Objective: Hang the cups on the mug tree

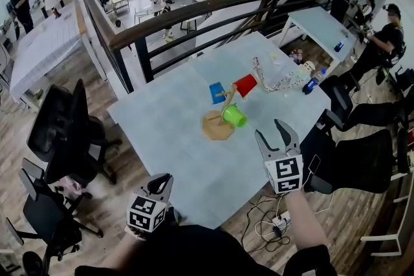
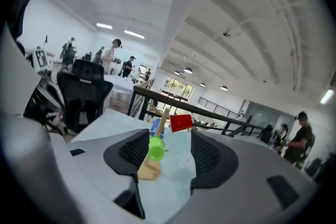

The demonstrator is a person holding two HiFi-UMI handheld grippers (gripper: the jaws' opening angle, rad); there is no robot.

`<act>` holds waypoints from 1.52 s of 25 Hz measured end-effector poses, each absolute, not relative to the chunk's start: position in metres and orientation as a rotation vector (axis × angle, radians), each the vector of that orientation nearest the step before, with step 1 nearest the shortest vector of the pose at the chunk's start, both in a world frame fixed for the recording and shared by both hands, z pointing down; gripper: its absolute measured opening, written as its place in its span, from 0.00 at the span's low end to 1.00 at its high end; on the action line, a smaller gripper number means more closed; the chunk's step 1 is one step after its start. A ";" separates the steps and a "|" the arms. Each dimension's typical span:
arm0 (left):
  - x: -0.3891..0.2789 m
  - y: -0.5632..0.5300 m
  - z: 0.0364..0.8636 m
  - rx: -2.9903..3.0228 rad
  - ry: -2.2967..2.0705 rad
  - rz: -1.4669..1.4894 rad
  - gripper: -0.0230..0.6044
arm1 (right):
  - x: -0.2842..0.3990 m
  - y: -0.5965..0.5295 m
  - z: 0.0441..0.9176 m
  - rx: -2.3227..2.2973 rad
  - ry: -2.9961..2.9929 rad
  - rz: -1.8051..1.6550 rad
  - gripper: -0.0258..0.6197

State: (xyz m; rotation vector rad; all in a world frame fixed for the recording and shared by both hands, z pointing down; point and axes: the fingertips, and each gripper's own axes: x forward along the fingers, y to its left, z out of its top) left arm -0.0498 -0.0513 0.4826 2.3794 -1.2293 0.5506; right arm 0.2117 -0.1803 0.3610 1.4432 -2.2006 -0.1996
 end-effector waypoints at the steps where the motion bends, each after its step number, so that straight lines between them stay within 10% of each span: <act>1: -0.047 -0.052 0.481 2.389 -1.213 0.540 0.08 | 0.205 -0.168 0.368 1.434 -2.252 -0.129 0.46; 16: -0.005 -0.048 0.474 2.475 -0.976 0.491 0.08 | 0.119 -0.057 0.411 1.424 -2.485 0.600 0.41; 26: 0.014 -0.056 0.433 2.644 -0.966 0.394 0.08 | 0.104 -0.036 0.426 1.550 -2.525 0.734 0.15; 38: 0.030 -0.035 0.434 2.650 -0.865 0.389 0.08 | 0.086 -0.018 0.433 1.483 -2.558 0.651 0.12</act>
